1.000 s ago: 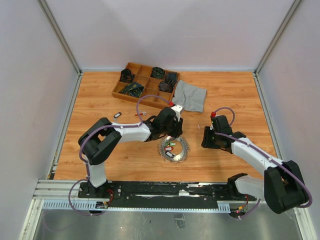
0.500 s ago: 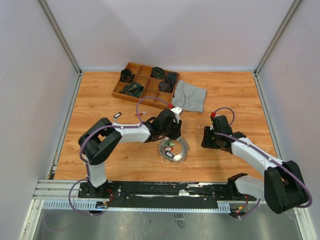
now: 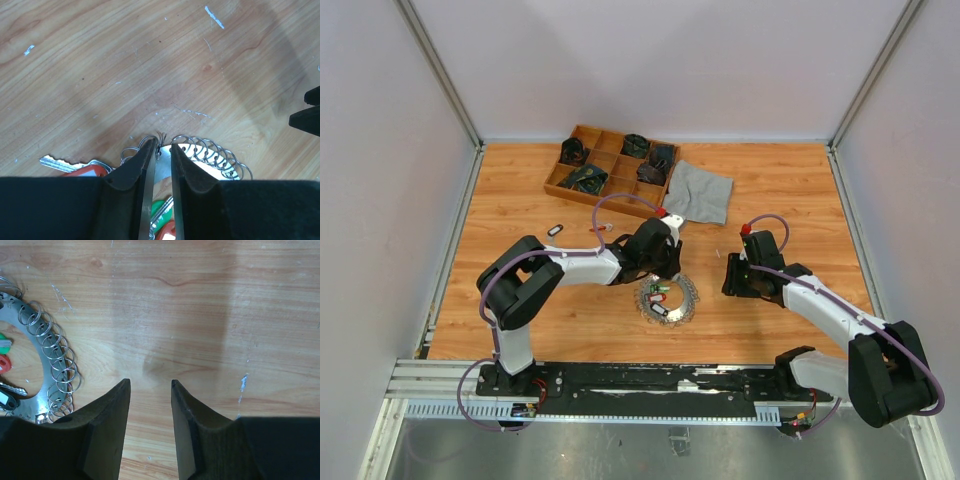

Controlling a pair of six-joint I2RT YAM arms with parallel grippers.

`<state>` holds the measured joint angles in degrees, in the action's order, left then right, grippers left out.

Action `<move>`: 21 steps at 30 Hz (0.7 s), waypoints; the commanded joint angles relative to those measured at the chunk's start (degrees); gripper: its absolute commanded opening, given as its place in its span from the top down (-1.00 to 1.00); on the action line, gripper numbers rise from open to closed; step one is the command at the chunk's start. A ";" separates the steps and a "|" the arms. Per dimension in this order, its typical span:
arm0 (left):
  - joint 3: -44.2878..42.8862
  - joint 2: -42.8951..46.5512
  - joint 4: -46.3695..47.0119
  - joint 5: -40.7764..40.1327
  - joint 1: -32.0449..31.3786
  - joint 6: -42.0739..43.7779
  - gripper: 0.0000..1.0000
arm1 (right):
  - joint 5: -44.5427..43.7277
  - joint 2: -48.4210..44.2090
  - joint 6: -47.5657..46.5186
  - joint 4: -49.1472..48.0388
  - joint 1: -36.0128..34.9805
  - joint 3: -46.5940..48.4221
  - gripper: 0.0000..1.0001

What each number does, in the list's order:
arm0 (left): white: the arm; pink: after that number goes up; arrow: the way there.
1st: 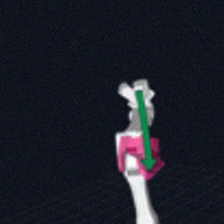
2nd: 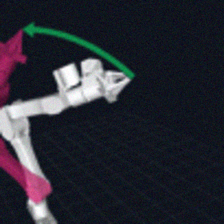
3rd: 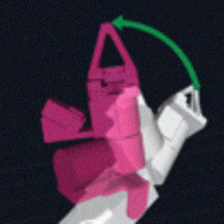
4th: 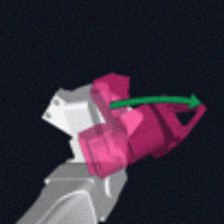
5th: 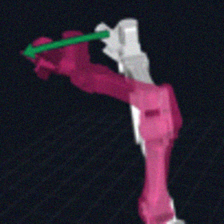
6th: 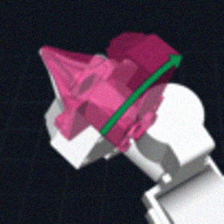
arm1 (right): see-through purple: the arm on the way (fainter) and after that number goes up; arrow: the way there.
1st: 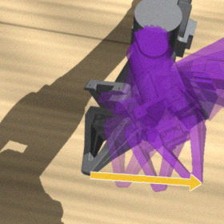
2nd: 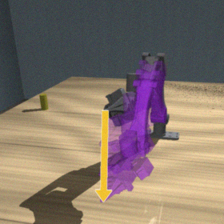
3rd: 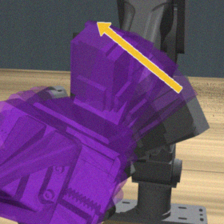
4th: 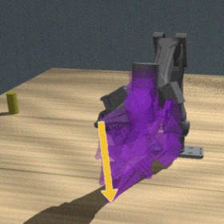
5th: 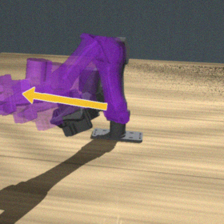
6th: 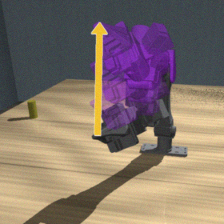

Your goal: Put the keys on the keyring

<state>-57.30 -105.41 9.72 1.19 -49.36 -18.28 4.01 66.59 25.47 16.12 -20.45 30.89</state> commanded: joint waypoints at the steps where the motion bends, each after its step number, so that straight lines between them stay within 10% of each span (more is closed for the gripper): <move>1: 0.61 -1.16 1.06 0.12 -0.83 0.61 0.53 | 0.10 -0.57 -0.69 -0.43 0.86 -0.96 0.21; 14: 0.05 -1.21 -0.63 -2.49 -1.43 1.61 0.36 | 0.21 -0.62 -0.78 -0.53 0.91 -1.01 0.20; 21: 0.00 -1.29 -0.60 -3.02 -1.44 1.78 0.58 | 0.30 -0.67 -0.86 -0.84 0.93 -1.10 0.19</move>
<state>-57.30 -106.04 8.82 -0.69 -50.35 -17.02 4.08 66.59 25.34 16.08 -20.45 30.87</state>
